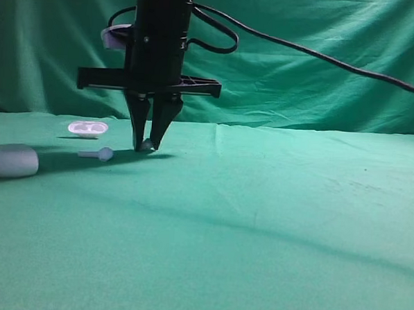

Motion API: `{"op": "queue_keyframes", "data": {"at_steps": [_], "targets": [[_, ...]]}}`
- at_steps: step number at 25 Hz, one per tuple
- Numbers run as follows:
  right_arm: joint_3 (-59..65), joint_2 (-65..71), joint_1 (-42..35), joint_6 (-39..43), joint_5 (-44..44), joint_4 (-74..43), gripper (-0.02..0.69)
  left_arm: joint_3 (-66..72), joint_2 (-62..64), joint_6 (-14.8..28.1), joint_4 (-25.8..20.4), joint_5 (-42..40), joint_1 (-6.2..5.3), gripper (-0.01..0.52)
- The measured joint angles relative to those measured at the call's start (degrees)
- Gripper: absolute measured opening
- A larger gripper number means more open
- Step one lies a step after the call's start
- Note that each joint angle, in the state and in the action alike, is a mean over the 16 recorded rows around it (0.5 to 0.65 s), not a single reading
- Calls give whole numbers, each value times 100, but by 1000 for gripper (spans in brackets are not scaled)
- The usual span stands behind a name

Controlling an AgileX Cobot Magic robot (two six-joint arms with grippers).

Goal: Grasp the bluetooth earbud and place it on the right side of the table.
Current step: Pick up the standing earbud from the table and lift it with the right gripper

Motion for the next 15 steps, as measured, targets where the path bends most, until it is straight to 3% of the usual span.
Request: {"op": "queue_keyframes", "data": {"at_steps": [15], "targets": [[-728,-650,-330,0,676,-146,120,0,0,0,0,0,0,0]]}}
